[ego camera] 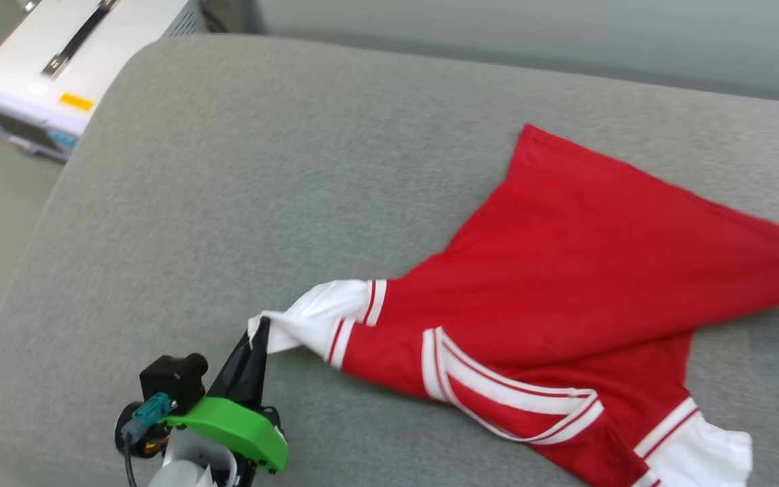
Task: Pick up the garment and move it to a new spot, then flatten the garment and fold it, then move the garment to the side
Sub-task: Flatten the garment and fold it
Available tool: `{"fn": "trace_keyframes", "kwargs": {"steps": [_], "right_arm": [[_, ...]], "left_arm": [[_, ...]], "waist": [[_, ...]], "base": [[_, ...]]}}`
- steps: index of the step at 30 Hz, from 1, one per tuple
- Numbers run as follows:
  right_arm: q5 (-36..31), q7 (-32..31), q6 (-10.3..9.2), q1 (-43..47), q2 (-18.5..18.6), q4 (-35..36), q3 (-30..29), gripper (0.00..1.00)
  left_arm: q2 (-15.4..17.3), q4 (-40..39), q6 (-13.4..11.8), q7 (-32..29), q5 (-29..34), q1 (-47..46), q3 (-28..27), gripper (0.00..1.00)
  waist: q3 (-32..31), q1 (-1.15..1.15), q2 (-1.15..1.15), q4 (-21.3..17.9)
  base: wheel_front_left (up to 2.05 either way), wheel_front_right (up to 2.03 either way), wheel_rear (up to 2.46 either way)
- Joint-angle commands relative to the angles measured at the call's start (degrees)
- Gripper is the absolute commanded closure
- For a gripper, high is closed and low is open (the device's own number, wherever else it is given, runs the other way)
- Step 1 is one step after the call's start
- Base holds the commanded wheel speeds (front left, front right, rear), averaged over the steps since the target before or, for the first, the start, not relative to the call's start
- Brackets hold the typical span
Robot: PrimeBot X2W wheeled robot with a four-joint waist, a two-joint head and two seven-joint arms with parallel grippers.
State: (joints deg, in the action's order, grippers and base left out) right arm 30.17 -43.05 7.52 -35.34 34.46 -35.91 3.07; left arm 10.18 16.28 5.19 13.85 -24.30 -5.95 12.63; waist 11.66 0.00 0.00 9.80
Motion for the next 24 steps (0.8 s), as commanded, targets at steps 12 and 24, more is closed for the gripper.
{"fn": "trace_keyframes", "kwargs": {"steps": [12, 24], "right_arm": [[-2.39, -0.73, -0.03, 37.98, -13.14, 22.43, -19.28, 1.00], [-3.53, 0.76, -0.03, 53.56, -31.32, 32.85, -27.77, 0.29]], "left_arm": [[2.45, -2.86, -2.51, -2.99, -2.06, 6.36, -1.48, 1.00], [3.17, -3.24, -3.24, -4.62, -2.61, 7.34, -1.12, 1.00]], "waist": [[-8.93, 0.00, 0.00, -11.25], [-8.88, 0.00, 0.00, -11.67]], "base": [[0.00, 0.00, 0.00], [0.00, 0.00, 0.00]]}}
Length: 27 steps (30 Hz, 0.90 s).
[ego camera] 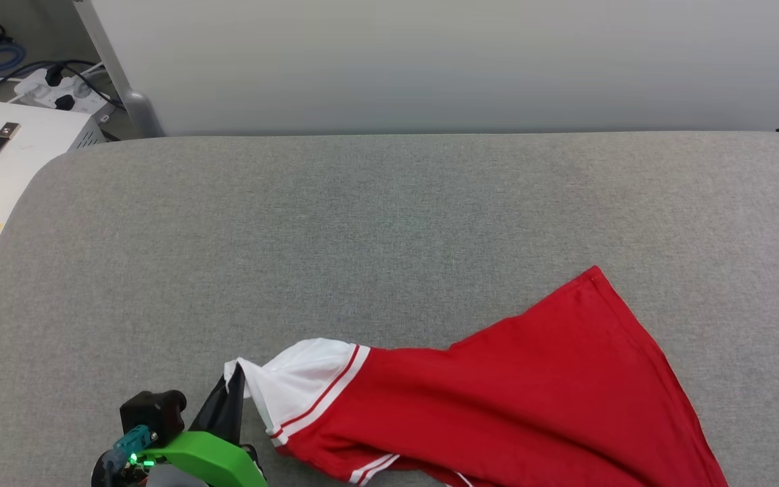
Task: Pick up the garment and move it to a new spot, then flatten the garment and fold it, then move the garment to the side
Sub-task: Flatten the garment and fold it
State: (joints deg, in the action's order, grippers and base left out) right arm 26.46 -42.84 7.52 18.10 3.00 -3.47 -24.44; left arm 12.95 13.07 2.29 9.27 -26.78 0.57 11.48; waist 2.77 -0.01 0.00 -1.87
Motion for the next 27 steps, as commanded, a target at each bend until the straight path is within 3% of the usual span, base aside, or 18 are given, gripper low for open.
{"fn": "trace_keyframes", "kwargs": {"steps": [1, 4, 5, 9, 16, 19, 23, 25, 26, 27], "right_arm": [[0.35, 1.44, -0.03, 0.21, 0.03, 0.39, -0.17, 0.00], [1.19, 7.04, -0.03, -0.42, -0.09, 0.49, -0.41, 0.00], [1.23, 12.38, -0.03, -1.98, -0.10, 0.83, -1.47, 0.00], [-1.14, 23.33, -0.03, -5.99, -0.11, 2.17, -1.32, 0.00], [-3.82, 33.64, -0.03, -14.28, 2.86, -0.17, 5.83, 0.00], [-3.03, 33.40, -0.03, -19.44, 5.55, -3.26, 10.51, 0.00], [0.04, 27.40, -0.03, -27.14, 10.59, -7.78, 16.64, 0.00], [1.67, 22.97, -0.03, -30.97, 13.96, -9.70, 20.19, 0.00], [3.76, 15.39, -0.03, -36.16, 18.12, -12.04, 25.32, 0.00], [4.34, 13.36, -0.03, -37.57, 18.95, -12.48, 26.70, 0.00]], "left_arm": [[0.38, -0.02, -0.35, -0.06, -0.14, 0.81, 0.13, 1.00], [0.27, 0.04, -0.43, -0.10, -0.28, 0.71, 0.35, 1.00], [0.26, 0.06, -0.37, -0.13, -0.33, 0.49, 0.52, 1.00], [0.33, -0.12, -0.30, -0.20, -0.15, -0.43, 0.95, 1.00], [0.40, -0.38, 0.10, 0.11, 0.11, -3.45, 1.52, 1.00], [0.20, -0.58, -0.02, 0.46, 0.42, -4.73, 1.82, 1.00], [-0.34, -1.29, 0.11, 0.87, 1.03, -6.56, 2.78, 1.00], [-0.66, -1.65, 0.27, 1.00, 1.45, -7.71, 3.47, 1.00], [-1.09, -2.13, 0.48, 1.27, 1.97, -9.21, 4.33, 1.00], [-1.19, -2.32, 0.50, 1.40, 2.08, -9.59, 4.48, 1.00]], "waist": [[-0.02, 0.01, 0.00, 0.02], [0.17, 0.01, 0.00, -0.03], [0.38, 0.01, 0.00, -0.09], [0.87, 0.01, 0.00, 0.15], [2.89, 0.01, 0.00, 0.97], [4.44, 0.01, 0.00, 1.21], [7.07, 0.01, 0.00, 2.18], [8.39, 0.01, 0.00, 3.01], [10.11, 0.01, 0.00, 4.19], [10.67, 0.01, 0.00, 4.53]], "base": [[0.00, 0.00, 0.00], [0.00, 0.00, 0.00], [0.00, 0.00, 0.00], [0.00, 0.00, 0.00], [0.00, 0.00, 0.00], [0.00, 0.00, 0.00], [0.00, 0.00, 0.00], [0.00, 0.00, 0.00], [0.00, 0.00, 0.00], [0.00, 0.00, 0.00]]}}
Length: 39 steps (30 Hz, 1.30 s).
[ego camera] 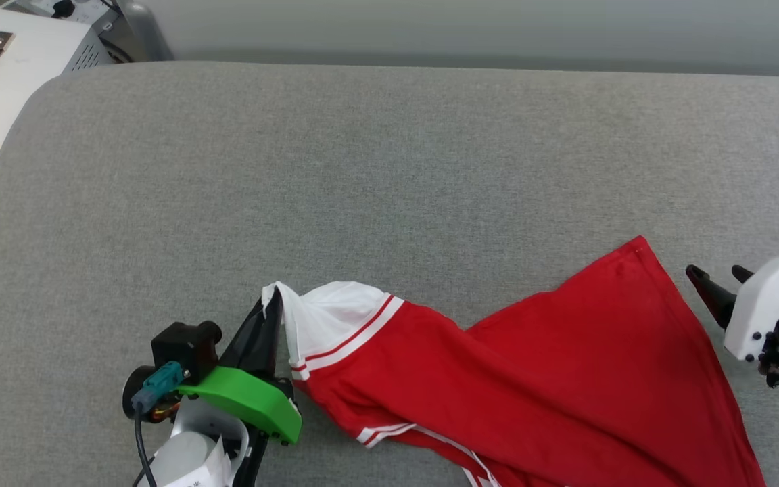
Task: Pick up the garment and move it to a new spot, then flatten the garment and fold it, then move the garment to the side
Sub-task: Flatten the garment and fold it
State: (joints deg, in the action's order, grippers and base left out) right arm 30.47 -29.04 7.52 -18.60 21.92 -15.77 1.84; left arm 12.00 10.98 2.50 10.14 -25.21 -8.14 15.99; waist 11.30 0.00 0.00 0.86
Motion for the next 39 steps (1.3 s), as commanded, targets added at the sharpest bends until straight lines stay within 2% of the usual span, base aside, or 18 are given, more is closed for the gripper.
{"fn": "trace_keyframes", "kwargs": {"steps": [1, 5, 9, 16, 17, 18, 19, 23, 27, 31, 37, 39], "right_arm": [[0.78, -2.52, -0.03, -2.56, 1.02, -0.61, 2.05, 0.00], [1.84, -8.13, -0.03, -8.02, 3.62, -2.64, 7.33, 0.00], [2.58, -10.00, -0.03, -11.91, 5.46, -6.07, 11.29, 0.00], [6.58, -13.56, -0.03, -12.27, 6.18, -12.16, 19.83, 0.00], [7.89, -14.80, -0.03, -11.74, 6.14, -12.90, 21.32, 0.53], [9.02, -15.85, -0.03, -11.37, 6.13, -13.24, 22.53, 0.64], [10.11, -16.78, -0.03, -11.08, 6.36, -13.46, 23.86, 1.00], [12.87, -16.85, -0.03, -11.38, 7.34, -13.22, 26.56, 1.00], [13.94, -13.94, -0.03, -13.51, 8.51, -13.30, 26.63, 1.00], [14.15, -7.99, -0.03, -16.37, 9.39, -14.11, 22.65, 1.00], [11.90, -2.51, -0.03, -18.12, 9.05, -15.64, 17.31, 1.00], [10.87, -0.90, -0.03, -19.09, 8.80, -16.10, 16.30, 1.00]], "left_arm": [[-0.33, -0.50, 0.29, 0.72, 0.67, -1.31, 0.11, 1.00], [-0.58, -1.22, 0.22, 1.29, 1.35, -2.76, 0.68, 1.00], [-0.93, -1.96, 0.29, 1.59, 1.74, -3.91, 1.35, 1.00], [-1.24, -1.88, 0.24, 2.06, 1.50, -4.46, 1.63, 1.00], [-1.26, -1.77, 0.20, 2.15, 1.41, -4.40, 1.60, 1.00], [-1.28, -1.68, 0.15, 2.21, 1.34, -4.35, 1.57, 1.00], [-1.29, -1.57, 0.11, 2.26, 1.24, -4.29, 1.56, 1.00], [-1.23, -1.18, 0.02, 2.45, 0.86, -4.02, 1.42, 1.00], [-0.94, -0.61, -0.01, 2.28, 0.45, -3.79, 1.31, 1.00], [0.13, 0.01, -0.75, 0.89, 0.93, -4.61, 1.22, 1.00], [2.18, 0.52, -1.10, -0.90, 1.08, -8.80, -0.09, 1.00], [3.47, 1.65, -2.06, -1.80, 2.07, -11.29, -0.81, 1.00]], "waist": [[2.81, 0.00, 0.00, 2.15], [4.88, 0.00, 0.00, 3.27], [6.65, 0.00, 0.00, 4.23], [8.00, 0.00, 0.00, 5.06], [8.02, 0.00, 0.00, 5.09], [7.99, 0.00, 0.00, 5.09], [7.94, 0.00, 0.00, 5.07], [7.15, 0.00, 0.00, 4.83], [5.37, 0.00, 0.00, 4.36], [1.79, 0.00, 0.00, 3.58], [-2.81, 0.00, 0.00, 1.74], [-3.88, 0.00, 0.00, 0.93]], "base": [[0.00, 0.00, 0.00], [0.00, 0.00, 0.00], [0.00, 0.00, 0.00], [0.00, 0.00, 0.00], [0.00, 0.00, 0.00], [0.00, 0.00, 0.00], [0.00, 0.00, 0.00], [0.00, 0.00, 0.00], [0.00, 0.00, 0.00], [0.00, 0.00, 0.00], [0.00, 0.00, 0.00], [0.00, 0.00, 0.00]]}}
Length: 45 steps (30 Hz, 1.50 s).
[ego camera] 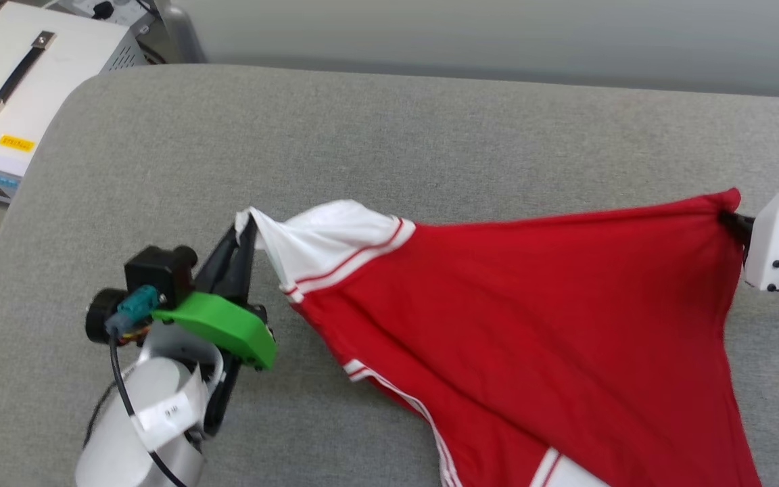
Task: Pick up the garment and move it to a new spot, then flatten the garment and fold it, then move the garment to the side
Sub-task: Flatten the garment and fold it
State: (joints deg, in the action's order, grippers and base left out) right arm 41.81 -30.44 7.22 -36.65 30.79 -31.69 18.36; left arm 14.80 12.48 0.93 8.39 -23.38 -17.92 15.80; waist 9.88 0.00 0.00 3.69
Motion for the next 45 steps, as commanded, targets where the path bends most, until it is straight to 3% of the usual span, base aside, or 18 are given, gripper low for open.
{"fn": "trace_keyframes", "kwargs": {"steps": [1, 6, 13, 20, 29, 37, 45], "right_arm": [[-1.07, 1.25, 0.26, -1.51, -0.27, -0.49, -0.66, 1.00], [-4.72, 4.07, 0.26, -5.08, -1.72, -2.68, -2.95, 1.00], [-11.67, 9.59, 0.26, -14.52, -6.45, -5.62, -5.89, 1.00], [-17.22, 15.71, 0.26, -28.84, -9.86, -10.96, -10.87, 1.00], [-24.35, 22.11, 0.26, -47.54, -10.02, -16.18, -16.22, 1.00], [-27.81, 25.05, 0.26, -56.14, -10.74, -21.13, -16.67, 1.00], [-27.29, 26.26, 0.26, -56.84, -12.91, -26.32, -14.48, 1.00]], "left_arm": [[0.95, 0.80, -0.66, -0.61, 0.28, -2.68, -0.87, 1.00], [2.09, 4.50, 0.80, -3.33, -0.18, -11.32, -1.34, 1.00], [4.13, 12.86, 2.72, -5.63, 0.58, -27.68, -1.71, 1.00], [5.33, 22.82, 4.04, -5.99, 0.85, -46.48, -2.35, 1.00], [6.33, 31.99, 3.86, -3.53, 3.70, -68.84, -1.91, 1.00], [5.13, 39.64, 4.28, -0.21, 2.86, -77.51, -2.25, 1.00], [3.14, 47.37, 5.47, 2.60, 0.31, -77.19, -2.42, 1.00]], "waist": [[-2.98, 0.00, 0.00, -2.28], [-4.26, 0.00, 0.00, -3.89], [-2.04, 0.00, 0.00, -6.82], [4.70, 0.00, 0.00, -7.87], [15.63, 0.00, 0.00, -7.29], [22.00, 0.00, 0.00, -6.86], [25.44, 0.00, 0.00, -6.65]], "base": [[0.00, 0.00, 0.00], [0.00, 0.00, 0.00], [0.00, 0.00, 0.00], [0.00, 0.00, 0.00], [0.00, 0.00, 0.00], [0.00, 0.00, 0.00], [0.00, 0.00, 0.00]]}}
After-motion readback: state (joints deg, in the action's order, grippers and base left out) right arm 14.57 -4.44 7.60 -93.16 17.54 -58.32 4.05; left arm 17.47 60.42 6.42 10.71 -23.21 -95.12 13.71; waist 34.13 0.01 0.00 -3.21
